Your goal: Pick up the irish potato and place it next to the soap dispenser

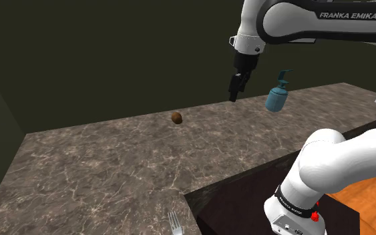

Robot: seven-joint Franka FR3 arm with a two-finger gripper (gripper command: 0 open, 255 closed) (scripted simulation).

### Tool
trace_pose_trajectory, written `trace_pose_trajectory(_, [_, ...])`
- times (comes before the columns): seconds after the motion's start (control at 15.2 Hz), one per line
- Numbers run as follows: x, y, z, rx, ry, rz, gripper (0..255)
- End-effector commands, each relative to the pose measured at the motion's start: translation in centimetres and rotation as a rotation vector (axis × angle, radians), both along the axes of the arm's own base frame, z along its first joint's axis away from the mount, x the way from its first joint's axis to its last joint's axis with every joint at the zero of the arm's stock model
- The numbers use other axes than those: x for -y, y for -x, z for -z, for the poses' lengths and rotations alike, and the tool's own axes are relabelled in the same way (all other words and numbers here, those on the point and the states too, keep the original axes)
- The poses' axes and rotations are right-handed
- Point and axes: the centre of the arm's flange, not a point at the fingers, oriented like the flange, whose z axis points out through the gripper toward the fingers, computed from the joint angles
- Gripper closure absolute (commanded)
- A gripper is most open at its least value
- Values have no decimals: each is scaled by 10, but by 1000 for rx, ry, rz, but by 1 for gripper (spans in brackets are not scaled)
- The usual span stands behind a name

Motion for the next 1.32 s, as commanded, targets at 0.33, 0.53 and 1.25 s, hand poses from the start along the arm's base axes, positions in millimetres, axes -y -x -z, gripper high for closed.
trace_pose_trajectory(0.33, [-1, -49, 42, 18, 3, 47, 0])
trace_pose_trajectory(0.53, [0, -78, 67, 28, 4, 75, 0])
trace_pose_trajectory(1.25, [11, -188, 156, 67, 10, 178, 0])
